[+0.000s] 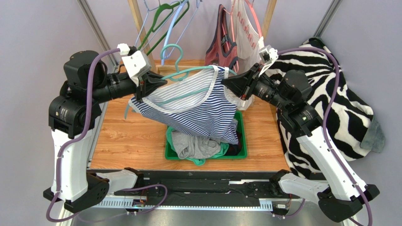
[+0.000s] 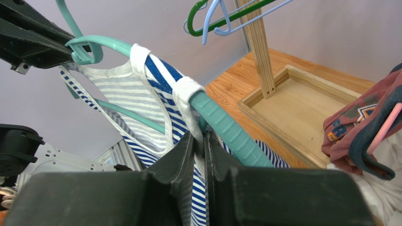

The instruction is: Remove the tank top from the hanger

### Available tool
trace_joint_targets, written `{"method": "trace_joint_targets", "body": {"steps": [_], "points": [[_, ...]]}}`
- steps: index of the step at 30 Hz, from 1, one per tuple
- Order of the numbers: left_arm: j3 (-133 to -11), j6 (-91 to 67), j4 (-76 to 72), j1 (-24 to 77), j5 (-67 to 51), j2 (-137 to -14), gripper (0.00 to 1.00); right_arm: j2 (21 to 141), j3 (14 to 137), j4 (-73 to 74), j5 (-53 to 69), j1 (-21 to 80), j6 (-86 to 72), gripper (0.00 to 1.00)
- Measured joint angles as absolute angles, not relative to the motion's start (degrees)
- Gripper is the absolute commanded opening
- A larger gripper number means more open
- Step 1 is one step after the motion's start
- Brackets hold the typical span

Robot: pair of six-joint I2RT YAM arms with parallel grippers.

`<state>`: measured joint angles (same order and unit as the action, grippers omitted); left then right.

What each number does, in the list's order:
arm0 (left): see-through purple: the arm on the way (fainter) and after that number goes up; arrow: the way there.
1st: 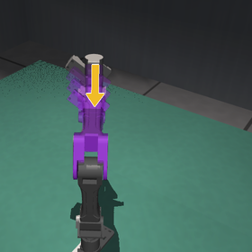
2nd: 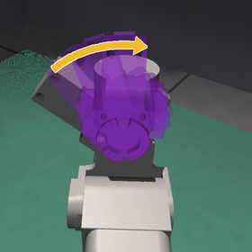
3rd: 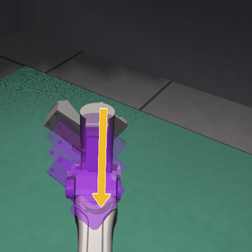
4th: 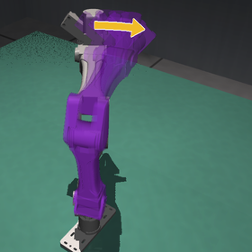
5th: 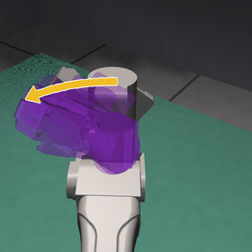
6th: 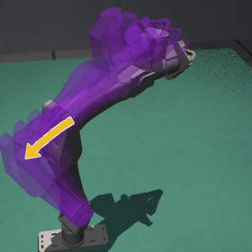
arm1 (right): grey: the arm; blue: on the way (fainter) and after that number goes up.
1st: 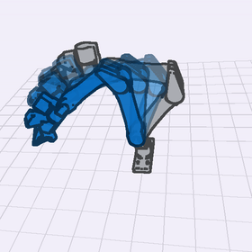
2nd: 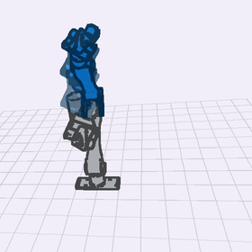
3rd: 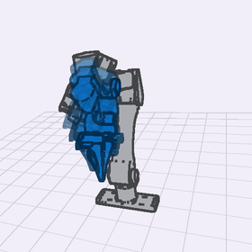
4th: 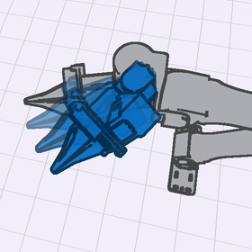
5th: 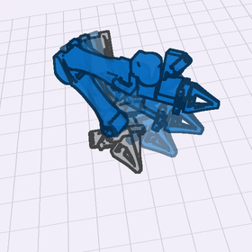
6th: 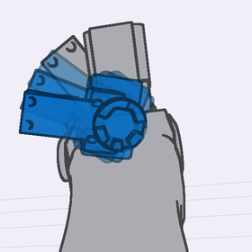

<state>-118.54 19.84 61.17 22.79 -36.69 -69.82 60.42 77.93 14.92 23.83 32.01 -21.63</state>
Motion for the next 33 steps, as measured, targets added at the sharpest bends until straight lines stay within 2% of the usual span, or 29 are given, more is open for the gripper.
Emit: {"method": "trace_joint_targets", "body": {"steps": [1, 15, 16, 18, 19, 20, 22, 24, 29, 32, 33], "points": [[-118.54, 19.86, 61.19, 22.74, -36.56, -69.49, 0.00, 60.64, 78.19, 14.90, 23.66, 32.18, -21.61, 0.00], [-117.05, 20.84, 60.53, 22.74, -35.00, -67.26, 0.00, 61.49, 84.03, 18.83, 23.16, 33.67, -20.97, 0.00], [-116.86, 20.93, 60.51, 22.74, -34.98, -67.16, 0.00, 61.21, 84.25, 19.27, 23.22, 33.74, -20.91, 0.05], [-116.46, 21.02, 60.53, 22.79, -35.05, -67.00, 0.00, 60.07, 84.31, 20.25, 23.38, 33.87, -20.73, 0.23], [-116.31, 21.08, 60.53, 22.79, -35.09, -66.98, 0.00, 59.53, 84.27, 20.67, 23.46, 33.91, -20.73, 0.41], [-116.22, 21.10, 60.53, 22.87, -35.40, -66.98, 0.00, 58.98, 84.20, 20.69, 23.49, 33.95, -20.69, 0.48], [-116.18, 21.10, 60.53, 22.90, -35.42, -67.02, 0.00, 58.43, 84.05, 20.38, 24.08, 34.15, -20.97, 0.57], [-116.18, 21.08, 60.64, 22.90, -35.42, -67.26, 0.00, 58.22, 83.96, 20.47, 24.38, 34.48, -20.91, 0.60], [-115.72, 21.10, 60.99, 22.90, -35.09, -67.72, 0.00, 58.39, 82.78, 20.71, 23.81, 34.65, -20.64, 0.57], [-115.50, 21.10, 61.36, 22.90, -34.96, -67.72, 0.00, 58.41, 82.04, 20.71, 23.53, 34.70, -20.67, 0.51], [-115.50, 21.10, 61.52, 22.90, -34.92, -67.72, 0.00, 58.41, 82.02, 20.71, 23.49, 34.70, -20.73, 0.46]]}}
